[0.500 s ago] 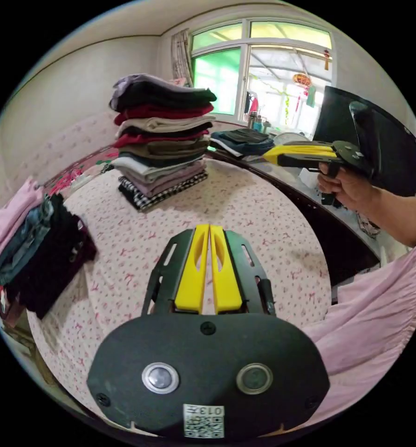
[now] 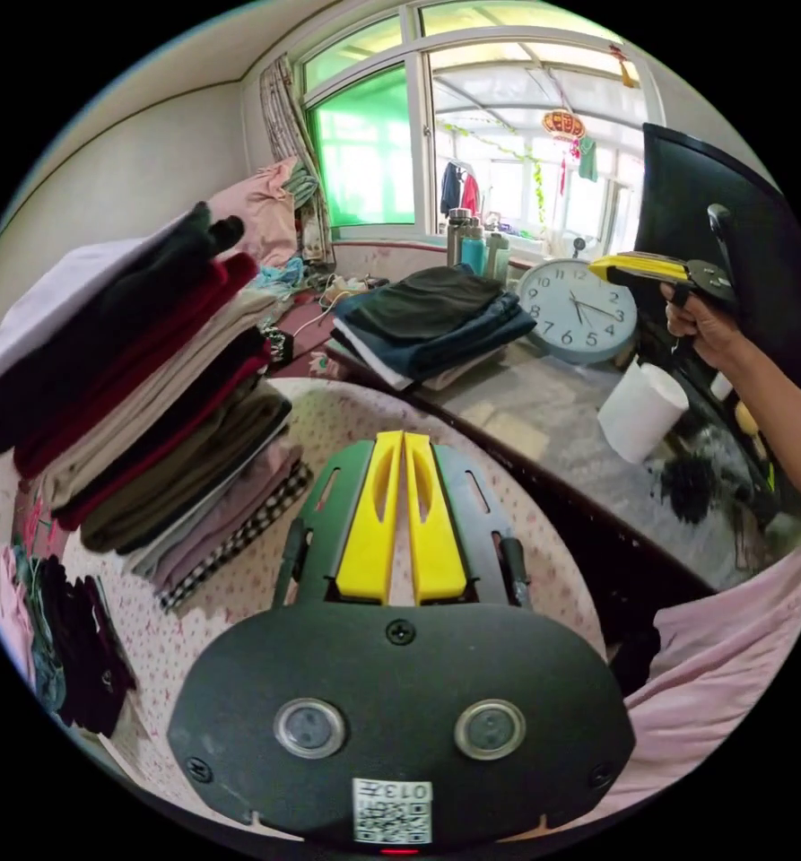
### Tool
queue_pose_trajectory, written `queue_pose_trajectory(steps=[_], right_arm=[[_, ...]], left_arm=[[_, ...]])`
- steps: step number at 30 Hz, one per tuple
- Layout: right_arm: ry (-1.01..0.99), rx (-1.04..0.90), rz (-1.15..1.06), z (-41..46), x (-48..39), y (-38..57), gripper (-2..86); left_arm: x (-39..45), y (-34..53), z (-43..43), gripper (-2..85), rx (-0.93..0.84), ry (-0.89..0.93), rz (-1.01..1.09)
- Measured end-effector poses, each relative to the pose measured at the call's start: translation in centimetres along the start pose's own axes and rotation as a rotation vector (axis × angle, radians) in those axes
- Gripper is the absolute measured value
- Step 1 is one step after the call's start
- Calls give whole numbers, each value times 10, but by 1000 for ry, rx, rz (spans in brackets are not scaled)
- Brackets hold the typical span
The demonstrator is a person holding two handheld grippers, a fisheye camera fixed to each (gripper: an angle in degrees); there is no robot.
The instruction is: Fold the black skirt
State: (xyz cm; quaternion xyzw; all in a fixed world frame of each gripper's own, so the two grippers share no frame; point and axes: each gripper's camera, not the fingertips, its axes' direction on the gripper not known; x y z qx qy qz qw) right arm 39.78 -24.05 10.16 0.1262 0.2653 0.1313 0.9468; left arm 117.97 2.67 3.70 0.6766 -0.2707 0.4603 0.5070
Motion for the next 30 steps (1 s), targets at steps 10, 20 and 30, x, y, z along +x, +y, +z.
queue_pose_trajectory(steps=[10, 20, 30], right_arm=[[20, -167, -19, 122, 169, -47, 76], [-54, -332, -73, 180, 216, -79, 33], [-129, 323, -128, -35, 210, -142, 14]], left_arm=[[22, -194, 130, 79, -126, -21, -5], [21, -246, 189, 48, -283, 52, -33], [-14, -230, -60, 27, 229, -14, -42]])
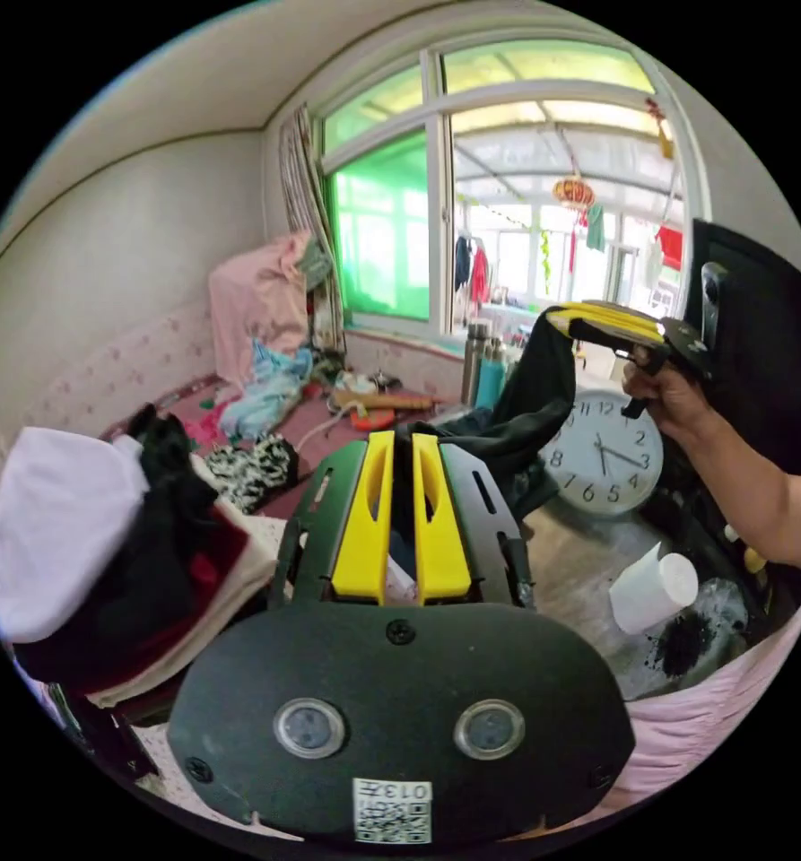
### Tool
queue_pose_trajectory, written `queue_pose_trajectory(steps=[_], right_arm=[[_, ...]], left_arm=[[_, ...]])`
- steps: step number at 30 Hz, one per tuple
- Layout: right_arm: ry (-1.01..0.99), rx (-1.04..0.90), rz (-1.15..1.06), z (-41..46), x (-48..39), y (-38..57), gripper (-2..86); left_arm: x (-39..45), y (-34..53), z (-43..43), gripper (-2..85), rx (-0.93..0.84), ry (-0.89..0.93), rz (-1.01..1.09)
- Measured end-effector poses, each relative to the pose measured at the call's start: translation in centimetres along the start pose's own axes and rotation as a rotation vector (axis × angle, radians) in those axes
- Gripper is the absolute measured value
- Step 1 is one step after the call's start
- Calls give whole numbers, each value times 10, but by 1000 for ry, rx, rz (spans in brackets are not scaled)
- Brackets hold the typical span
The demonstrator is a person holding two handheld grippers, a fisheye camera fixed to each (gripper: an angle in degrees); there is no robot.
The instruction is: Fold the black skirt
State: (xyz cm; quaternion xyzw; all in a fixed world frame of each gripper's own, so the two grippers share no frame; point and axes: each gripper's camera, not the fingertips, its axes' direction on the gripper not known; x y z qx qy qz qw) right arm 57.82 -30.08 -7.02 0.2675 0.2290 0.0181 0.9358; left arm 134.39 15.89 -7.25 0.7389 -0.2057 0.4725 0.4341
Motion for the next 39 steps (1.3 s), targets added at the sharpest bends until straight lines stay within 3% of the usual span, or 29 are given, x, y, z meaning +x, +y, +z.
queue_pose_trajectory(steps=[7, 13, 17, 19, 22, 24, 27, 34, 39], right_arm=[[-132, 317, -49, -128, -89, -65, 5], [-241, 385, -39, -184, -192, -91, 4], [-379, 327, -1, -182, -256, -90, 4], [-406, 253, 25, -162, -306, -81, 3], [-435, 71, 107, -123, -351, -65, 2], [-379, 14, 204, -105, -380, -42, 2], [-359, -75, 165, -93, -419, -19, 3], [-409, -469, 29, -20, -503, 61, 43], [-512, -675, 99, 45, -537, 108, 80]], left_arm=[[-21, 76, -232, 24, 234, -74, 35], [-51, 188, -407, 25, 277, -143, -3], [-83, 276, -496, 24, 244, -170, -86], [-103, 312, -511, 23, 180, -194, -119], [-150, 379, -511, 16, 10, -248, -330], [-167, 421, -522, 13, 15, -306, -399], [-181, 475, -524, 18, -57, -391, -447], [-127, 586, -417, 80, -456, -63, -366], [-56, 622, -361, 134, -592, -20, -264]])
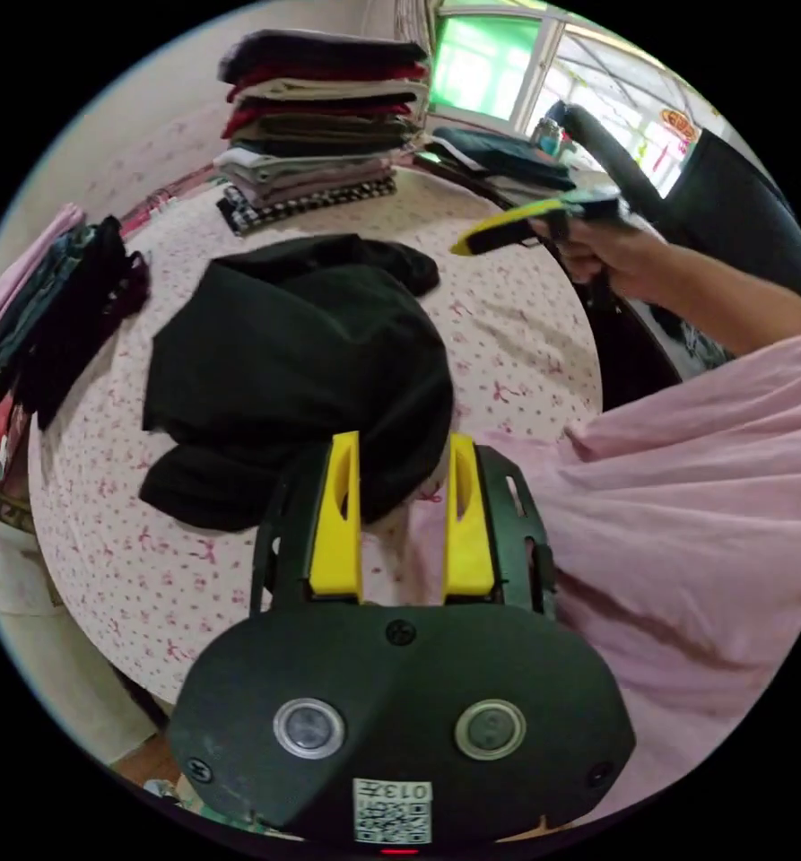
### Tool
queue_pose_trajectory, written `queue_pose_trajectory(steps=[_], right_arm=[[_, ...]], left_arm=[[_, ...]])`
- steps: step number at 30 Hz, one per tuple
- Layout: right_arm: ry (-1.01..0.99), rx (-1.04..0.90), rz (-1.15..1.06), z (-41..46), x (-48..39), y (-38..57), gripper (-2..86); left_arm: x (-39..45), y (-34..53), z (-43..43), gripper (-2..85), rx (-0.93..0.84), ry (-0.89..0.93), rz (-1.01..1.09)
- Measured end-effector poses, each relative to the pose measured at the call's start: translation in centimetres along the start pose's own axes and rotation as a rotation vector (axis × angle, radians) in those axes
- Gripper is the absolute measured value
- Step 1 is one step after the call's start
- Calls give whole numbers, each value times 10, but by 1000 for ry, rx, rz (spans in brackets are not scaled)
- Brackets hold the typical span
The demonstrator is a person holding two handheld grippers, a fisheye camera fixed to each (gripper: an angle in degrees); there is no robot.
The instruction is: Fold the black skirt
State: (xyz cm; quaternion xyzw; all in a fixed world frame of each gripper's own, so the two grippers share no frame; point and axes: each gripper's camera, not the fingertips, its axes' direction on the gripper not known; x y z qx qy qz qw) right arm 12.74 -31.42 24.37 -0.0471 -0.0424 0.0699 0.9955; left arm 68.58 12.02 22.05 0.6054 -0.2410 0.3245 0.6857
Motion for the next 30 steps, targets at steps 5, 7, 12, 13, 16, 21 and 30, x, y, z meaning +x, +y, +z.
queue_pose_trajectory(steps=[5, 7, 12, 13, 16, 21, 30], right_arm=[[-44, -62, -10, 58, -11, -19, 74], [-10, -114, -51, 81, -18, -29, 22], [-123, 27, -90, 46, -7, -40, 7], [-121, 67, -99, 34, -4, -40, 7], [-137, 266, -147, -41, 13, -34, 5], [-147, 483, -212, -126, 18, -6, 4], [-47, 517, -39, -120, -14, -8, 8]], left_arm=[[12, 8, 49, 73, -117, -165, 64], [-12, 11, 53, 28, -128, -126, -26], [-104, 42, -25, 12, 114, 127, -310], [-123, 59, -59, 10, 225, 140, -358], [-155, 109, -144, 9, 439, 97, -428], [-162, 166, -253, 8, 613, -39, -355], [-265, 196, -265, 14, 584, -169, -417]])
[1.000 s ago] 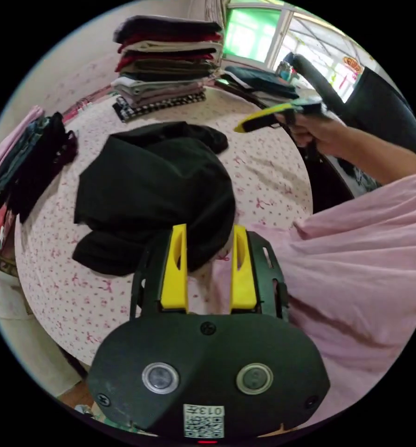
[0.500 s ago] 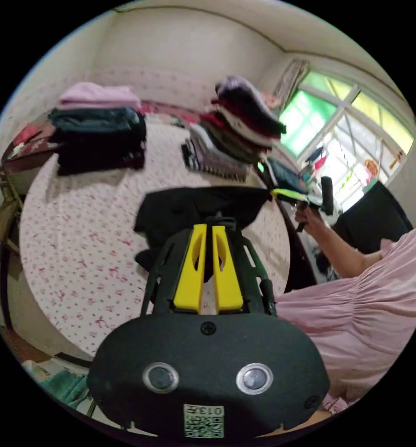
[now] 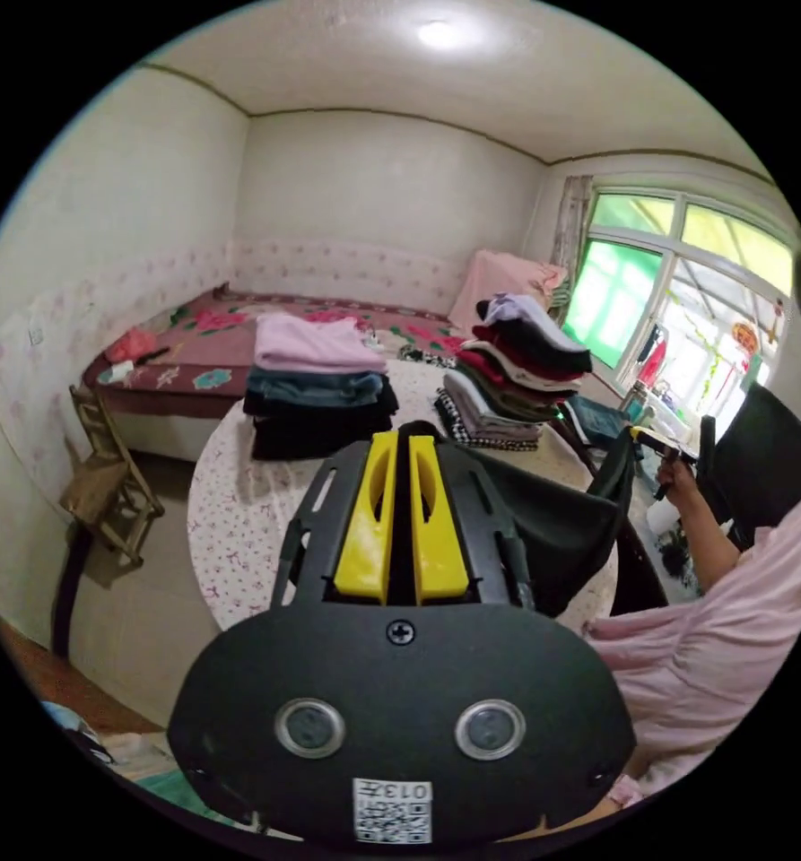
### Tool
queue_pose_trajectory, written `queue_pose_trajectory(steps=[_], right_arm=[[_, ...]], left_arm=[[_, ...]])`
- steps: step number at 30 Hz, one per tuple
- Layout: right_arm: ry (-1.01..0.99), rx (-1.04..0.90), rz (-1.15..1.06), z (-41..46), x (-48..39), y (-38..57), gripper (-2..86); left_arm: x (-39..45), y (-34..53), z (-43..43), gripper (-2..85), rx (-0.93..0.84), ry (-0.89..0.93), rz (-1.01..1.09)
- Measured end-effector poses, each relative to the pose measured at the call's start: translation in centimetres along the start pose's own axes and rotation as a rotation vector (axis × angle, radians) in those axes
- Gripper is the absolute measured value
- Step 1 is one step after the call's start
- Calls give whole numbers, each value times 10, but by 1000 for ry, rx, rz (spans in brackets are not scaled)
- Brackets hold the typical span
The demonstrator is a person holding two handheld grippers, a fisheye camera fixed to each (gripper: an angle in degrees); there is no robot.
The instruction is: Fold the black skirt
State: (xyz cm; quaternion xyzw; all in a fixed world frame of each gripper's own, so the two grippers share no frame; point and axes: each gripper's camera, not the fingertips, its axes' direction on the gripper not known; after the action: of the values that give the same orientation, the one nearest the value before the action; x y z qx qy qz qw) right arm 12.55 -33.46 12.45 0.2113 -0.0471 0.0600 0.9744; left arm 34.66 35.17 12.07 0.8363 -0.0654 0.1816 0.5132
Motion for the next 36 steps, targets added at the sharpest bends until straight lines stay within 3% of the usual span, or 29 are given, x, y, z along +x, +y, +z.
queue_pose_trajectory(steps=[5, 8, 14, 19, 23, 26, 36], right_arm=[[185, -90, 176, 73, -12, 5, 18], [229, -131, 232, 90, -25, 18, 22], [235, -342, 218, 124, -60, 77, 38], [259, -436, 279, 143, -70, 103, 57], [273, -476, 260, 160, -66, 96, 69], [306, -491, 265, 176, -54, 90, 74], [206, -548, 458, 208, -2, 87, 89]], left_arm=[[-89, 45, 93, 39, -144, 7, -239], [-115, 81, 110, 62, -202, 17, -259], [-83, 158, 154, 92, -504, 104, 60], [-13, 210, 182, 137, -604, 136, 352], [13, 225, 211, 109, -636, 15, 492], [-3, 223, 227, 35, -711, 35, 455], [-111, 182, 150, 11, -522, 180, 94]])
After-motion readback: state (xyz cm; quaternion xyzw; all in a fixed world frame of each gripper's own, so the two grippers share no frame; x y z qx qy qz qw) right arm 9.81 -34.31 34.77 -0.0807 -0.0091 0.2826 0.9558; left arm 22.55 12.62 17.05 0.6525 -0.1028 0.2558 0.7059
